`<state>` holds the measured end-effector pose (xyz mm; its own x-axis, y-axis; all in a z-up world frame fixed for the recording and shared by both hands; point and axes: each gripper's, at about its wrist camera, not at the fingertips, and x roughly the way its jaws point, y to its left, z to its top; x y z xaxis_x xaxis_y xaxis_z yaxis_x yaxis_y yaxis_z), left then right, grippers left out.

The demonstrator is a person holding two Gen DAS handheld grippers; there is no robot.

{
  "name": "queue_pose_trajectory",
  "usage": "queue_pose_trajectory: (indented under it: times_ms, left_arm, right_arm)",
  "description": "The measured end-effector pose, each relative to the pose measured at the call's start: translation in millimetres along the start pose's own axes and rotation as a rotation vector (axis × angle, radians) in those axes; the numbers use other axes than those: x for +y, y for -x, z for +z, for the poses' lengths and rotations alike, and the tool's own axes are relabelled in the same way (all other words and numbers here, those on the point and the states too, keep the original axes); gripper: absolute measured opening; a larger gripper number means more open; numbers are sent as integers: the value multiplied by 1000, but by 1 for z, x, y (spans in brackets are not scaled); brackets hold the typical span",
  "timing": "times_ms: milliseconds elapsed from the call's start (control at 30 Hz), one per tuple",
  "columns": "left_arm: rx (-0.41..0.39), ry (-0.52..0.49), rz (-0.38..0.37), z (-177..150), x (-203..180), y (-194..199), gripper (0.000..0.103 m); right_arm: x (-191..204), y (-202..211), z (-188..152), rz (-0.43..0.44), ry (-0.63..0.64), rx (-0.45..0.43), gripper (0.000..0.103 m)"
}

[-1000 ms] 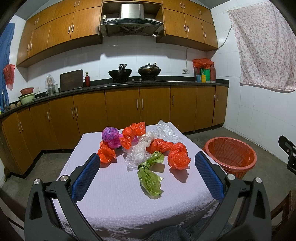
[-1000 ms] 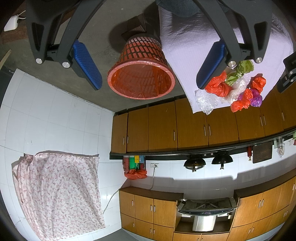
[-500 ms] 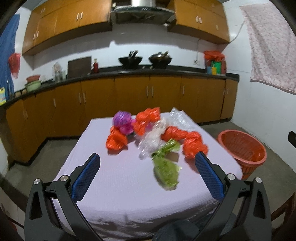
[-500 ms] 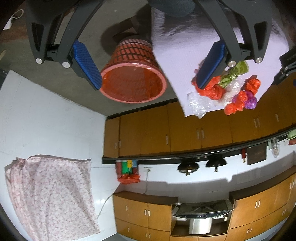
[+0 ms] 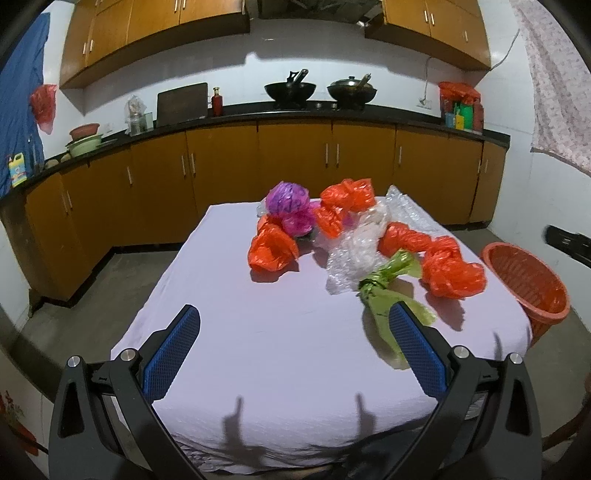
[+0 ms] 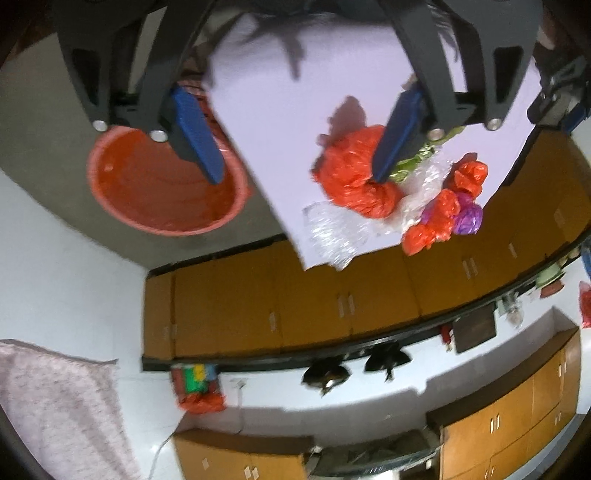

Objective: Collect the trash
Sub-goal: 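Reach the right tool to the orange bag and close on it, then grasp the green bag with the left tool while the right tool carries the orange bag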

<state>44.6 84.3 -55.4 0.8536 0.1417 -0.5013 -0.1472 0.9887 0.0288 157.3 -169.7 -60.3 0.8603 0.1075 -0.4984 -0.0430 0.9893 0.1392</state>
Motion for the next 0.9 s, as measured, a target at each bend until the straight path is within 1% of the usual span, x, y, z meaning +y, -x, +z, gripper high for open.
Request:
queue_pose_trajectory:
  times_ms: [100, 233, 333, 433, 467, 500, 533, 600, 700, 800, 867, 900]
  left_arm:
    - [10, 0, 10, 0, 4, -10, 101]
    - [30, 8, 6, 2, 8, -23, 101]
    - [41, 7, -8, 4, 6, -33, 101]
    - [49, -2, -25, 6, -1, -43, 101]
    - [52, -6, -34, 7, -4, -47, 101]
    - [55, -9, -41, 7, -7, -50, 101]
    - [58, -13, -53, 8, -12, -54, 101]
    - [65, -24, -79, 11, -22, -63, 101]
    - [69, -37, -119, 15, -37, -72, 101]
    - [74, -72, -151, 19, -59, -86, 101]
    - [94, -90, -160, 19, -69, -96, 97]
    - [116, -102, -161, 17, -74, -103, 95]
  right_arm:
    - [20, -38, -1, 43, 13, 65, 71]
    - [43, -72, -5, 62, 60, 114, 71]
    - [53, -98, -11, 58, 99, 160, 71]
    - [51, -122, -19, 42, 117, 228, 57]
    - [48, -129, -22, 46, 113, 256, 45]
    - [44, -133, -24, 54, 107, 278, 31]
    - [39, -136, -28, 60, 97, 295, 28]
    - [32, -134, -30, 70, 88, 290, 20]
    - [24, -125, -32, 81, 101, 265, 14]
    - [18, -114, -33, 82, 116, 234, 13]
    - [13, -107, -31, 79, 118, 218, 13]
    - [10, -104, -30, 77, 117, 211, 13]
